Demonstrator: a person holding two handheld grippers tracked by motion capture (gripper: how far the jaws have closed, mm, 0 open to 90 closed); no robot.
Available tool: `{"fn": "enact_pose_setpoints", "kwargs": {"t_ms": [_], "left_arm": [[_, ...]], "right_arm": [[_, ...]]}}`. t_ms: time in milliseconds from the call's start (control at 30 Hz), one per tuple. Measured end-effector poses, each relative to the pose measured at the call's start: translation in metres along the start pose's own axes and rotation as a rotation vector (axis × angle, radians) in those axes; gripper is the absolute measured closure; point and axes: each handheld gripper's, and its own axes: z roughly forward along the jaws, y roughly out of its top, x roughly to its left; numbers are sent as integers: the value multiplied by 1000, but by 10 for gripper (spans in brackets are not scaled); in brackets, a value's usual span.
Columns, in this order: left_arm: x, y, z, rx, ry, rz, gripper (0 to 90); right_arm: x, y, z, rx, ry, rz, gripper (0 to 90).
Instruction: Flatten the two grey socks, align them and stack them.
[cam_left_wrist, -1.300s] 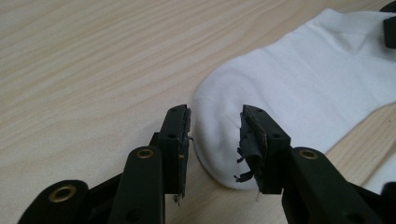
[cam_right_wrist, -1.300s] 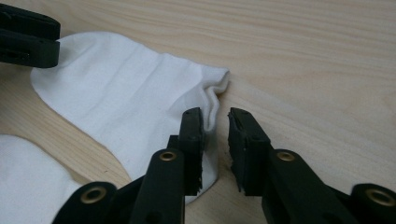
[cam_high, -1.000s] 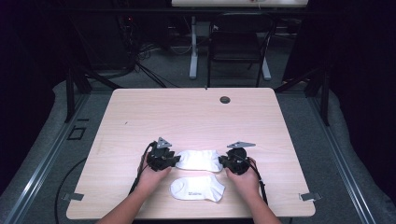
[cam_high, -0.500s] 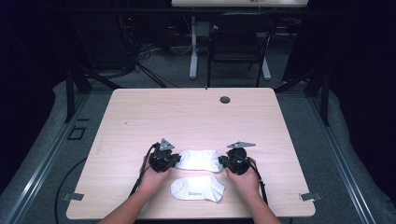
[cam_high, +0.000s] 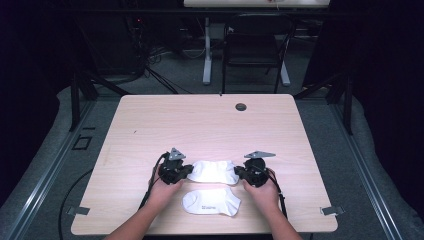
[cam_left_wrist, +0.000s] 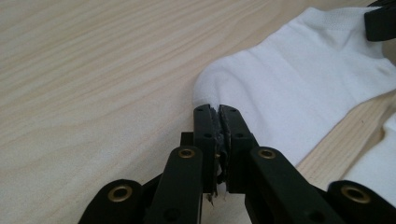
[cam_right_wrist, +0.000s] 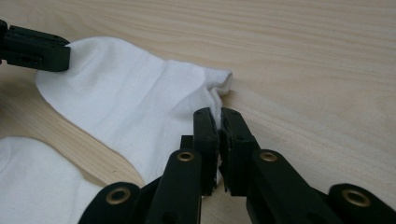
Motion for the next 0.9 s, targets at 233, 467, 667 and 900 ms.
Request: {"fn": "enact_pose_setpoints", "kwargs": {"t_ms": [233,467,667,900], "left_arm": [[-3,4,-17,-33,-28,3,868],[-10,6,-37,-61,-48,21,868],[-12,5,-50,-71,-69,26,867],[-14,-1,-59,-77,-95,12,868]], "right_arm": [[5,4,-15,-37,50,17,860],[17,12,-30,-41,93,-2,860],[21,17,-37,-18,106,4,860],[28,16,-46,-12,104,-23,859]]}}
